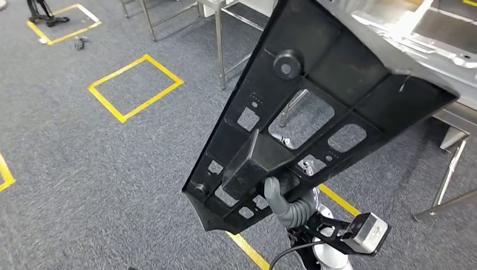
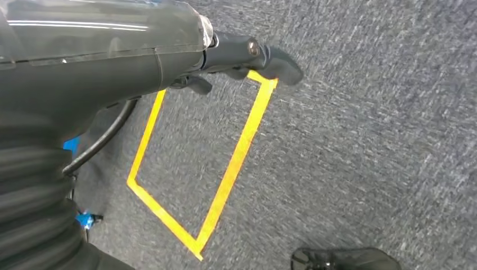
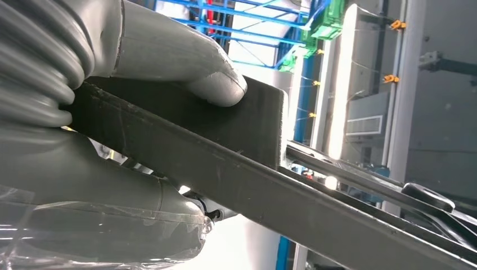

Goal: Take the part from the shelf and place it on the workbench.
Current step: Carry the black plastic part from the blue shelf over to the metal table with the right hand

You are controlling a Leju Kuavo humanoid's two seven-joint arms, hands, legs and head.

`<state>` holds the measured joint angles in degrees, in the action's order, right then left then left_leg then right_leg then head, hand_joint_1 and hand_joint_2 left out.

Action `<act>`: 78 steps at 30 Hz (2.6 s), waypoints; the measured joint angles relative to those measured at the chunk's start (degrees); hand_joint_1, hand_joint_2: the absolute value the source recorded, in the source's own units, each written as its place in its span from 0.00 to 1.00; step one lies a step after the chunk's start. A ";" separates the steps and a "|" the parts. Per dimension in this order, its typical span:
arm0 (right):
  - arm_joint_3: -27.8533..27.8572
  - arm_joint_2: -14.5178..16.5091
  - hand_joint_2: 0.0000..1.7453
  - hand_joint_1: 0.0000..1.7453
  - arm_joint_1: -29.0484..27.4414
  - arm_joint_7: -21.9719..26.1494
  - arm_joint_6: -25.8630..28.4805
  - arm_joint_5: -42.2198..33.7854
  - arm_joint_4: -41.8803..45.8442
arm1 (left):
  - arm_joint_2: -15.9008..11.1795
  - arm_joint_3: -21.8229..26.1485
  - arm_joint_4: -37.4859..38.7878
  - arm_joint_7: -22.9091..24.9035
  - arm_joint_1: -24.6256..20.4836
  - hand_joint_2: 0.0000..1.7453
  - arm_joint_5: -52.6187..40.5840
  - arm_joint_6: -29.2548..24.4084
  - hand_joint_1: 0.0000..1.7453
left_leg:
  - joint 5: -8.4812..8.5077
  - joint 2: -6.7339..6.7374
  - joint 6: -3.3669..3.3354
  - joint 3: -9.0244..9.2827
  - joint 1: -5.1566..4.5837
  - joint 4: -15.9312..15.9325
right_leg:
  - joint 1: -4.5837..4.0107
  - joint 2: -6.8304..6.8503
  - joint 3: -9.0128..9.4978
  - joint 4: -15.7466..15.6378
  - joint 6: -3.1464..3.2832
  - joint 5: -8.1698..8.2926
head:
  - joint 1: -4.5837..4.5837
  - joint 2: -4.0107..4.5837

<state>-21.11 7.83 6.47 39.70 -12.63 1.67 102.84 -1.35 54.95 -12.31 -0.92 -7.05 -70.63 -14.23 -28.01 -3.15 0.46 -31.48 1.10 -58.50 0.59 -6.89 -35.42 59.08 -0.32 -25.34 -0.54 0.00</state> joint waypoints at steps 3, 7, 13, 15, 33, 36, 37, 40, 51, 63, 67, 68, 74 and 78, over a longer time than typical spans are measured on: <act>-0.32 -0.12 1.00 1.00 0.79 -0.09 0.18 0.11 0.10 | 0.13 -0.10 0.00 0.22 -0.14 1.00 -0.01 0.10 0.00 | 0.67 1.97 -1.25 -0.02 0.16 0.66 | -0.22 2.97 -1.74 3.51 -0.79 -2.43 | -0.31 0.00; -0.61 -0.24 1.00 1.00 1.51 -0.61 0.29 0.49 0.14 | 0.13 -0.11 0.00 0.44 0.37 1.00 0.08 0.54 0.00 | 0.70 5.01 -1.70 -0.24 -0.17 0.72 | -0.11 6.36 -6.97 15.53 -1.23 -7.79 | -0.52 -0.01; -0.82 -0.32 1.00 1.00 2.85 -1.42 0.33 0.67 0.84 | 0.16 -0.11 0.00 0.42 0.46 1.00 0.16 1.08 0.00 | 0.20 8.53 -0.99 0.16 -0.84 0.59 | -1.24 10.78 1.80 -0.25 0.44 -1.43 | -0.49 0.00; -0.86 -0.34 1.00 1.00 3.10 -1.68 0.52 0.81 1.13 | 0.17 -0.11 0.00 0.26 0.44 1.00 0.09 1.28 0.00 | 0.07 9.69 -0.50 0.33 -1.00 0.70 | -1.33 9.99 1.65 -0.72 0.80 -1.39 | -0.45 0.00; -0.90 -0.25 1.00 1.00 3.03 -2.67 2.14 4.70 5.13 | 0.13 -0.10 0.00 -0.97 -0.07 1.00 -0.01 2.51 0.00 | 0.61 1.12 -0.95 -0.88 0.54 -0.12 | -0.10 1.88 -0.65 2.28 -0.95 -2.25 | -0.73 -0.01; -0.92 -0.26 1.00 1.00 3.09 -2.67 2.15 4.73 5.26 | 0.10 -0.08 0.00 -0.88 0.12 1.00 -0.01 2.47 0.00 | 0.56 3.42 -1.61 -0.79 0.22 0.02 | -0.03 5.93 -5.77 12.52 -1.47 -7.11 | -1.05 -0.01; -0.92 -0.27 1.00 1.00 3.03 -2.68 2.15 4.73 5.26 | 0.09 -0.07 0.00 -0.84 0.18 1.00 -0.01 2.47 0.00 | 0.51 4.20 -1.66 -0.79 0.12 0.02 | 0.06 6.29 -7.16 15.16 -1.55 -7.78 | -1.05 -0.01; -0.92 -0.29 1.00 1.00 2.96 -2.69 2.15 4.73 5.27 | 0.09 -0.05 0.00 -0.79 0.04 1.00 0.01 2.47 0.00 | 0.29 6.20 -1.59 -0.54 -0.06 0.01 | 0.06 7.19 -4.93 10.77 -1.17 -4.06 | -1.07 -0.01; -0.67 0.19 1.00 1.00 3.32 -3.65 0.93 4.39 5.42 | 0.11 0.38 -0.02 -1.31 0.41 1.00 0.18 2.38 0.00 | -7.03 4.17 0.68 -4.29 -0.30 -10.96 | -0.40 6.51 1.01 -1.37 1.78 0.11 | -0.92 -0.01; -0.35 0.31 1.00 1.00 3.24 -3.72 0.62 4.30 5.28 | 0.10 0.59 -0.02 -1.34 0.60 1.00 0.19 2.38 0.00 | -0.01 1.38 -0.93 -0.52 0.32 -0.60 | -0.12 1.79 -0.84 1.36 -0.91 -0.72 | -1.08 -0.01; -0.27 0.28 1.00 1.00 2.97 -3.50 0.55 4.03 5.15 | 0.10 0.62 -0.02 -1.56 1.02 1.00 0.31 2.38 0.00 | 0.03 4.13 -1.80 -0.48 0.11 -0.34 | 0.05 6.21 -6.77 13.54 -1.75 -6.50 | -1.44 -0.01; -0.24 0.27 1.00 1.00 2.74 -3.25 0.57 3.90 5.04 | 0.10 0.65 -0.02 -1.62 1.13 1.00 0.39 2.38 0.00 | -0.02 4.67 -1.79 -0.49 0.07 -0.35 | 0.14 6.35 -7.70 15.36 -1.80 -6.79 | -1.45 -0.01; -0.11 0.27 1.00 1.00 2.55 -2.73 1.29 4.66 4.78 | 0.29 0.74 -0.02 -0.82 0.73 1.00 0.42 2.34 0.00 | -0.46 5.92 -0.93 -0.19 -0.19 -0.31 | -0.67 7.76 0.35 0.38 -0.15 -0.42 | -1.43 0.00; 0.04 0.44 1.00 1.00 2.61 -3.54 2.60 5.07 4.80 | 0.32 0.77 -0.02 -0.27 0.54 1.00 0.08 2.34 0.00 | -1.08 5.63 0.20 0.11 -0.14 -0.45 | -0.59 7.50 1.24 -1.16 0.80 -0.49 | -1.37 -0.01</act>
<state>-21.08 8.27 9.08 36.16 -10.03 6.74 107.64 -1.03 55.72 -12.33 -1.19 -6.51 -70.55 -11.88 -29.10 2.48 0.67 -31.37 0.96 -58.95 0.00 0.61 -34.18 57.92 0.48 -25.83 -1.91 -0.01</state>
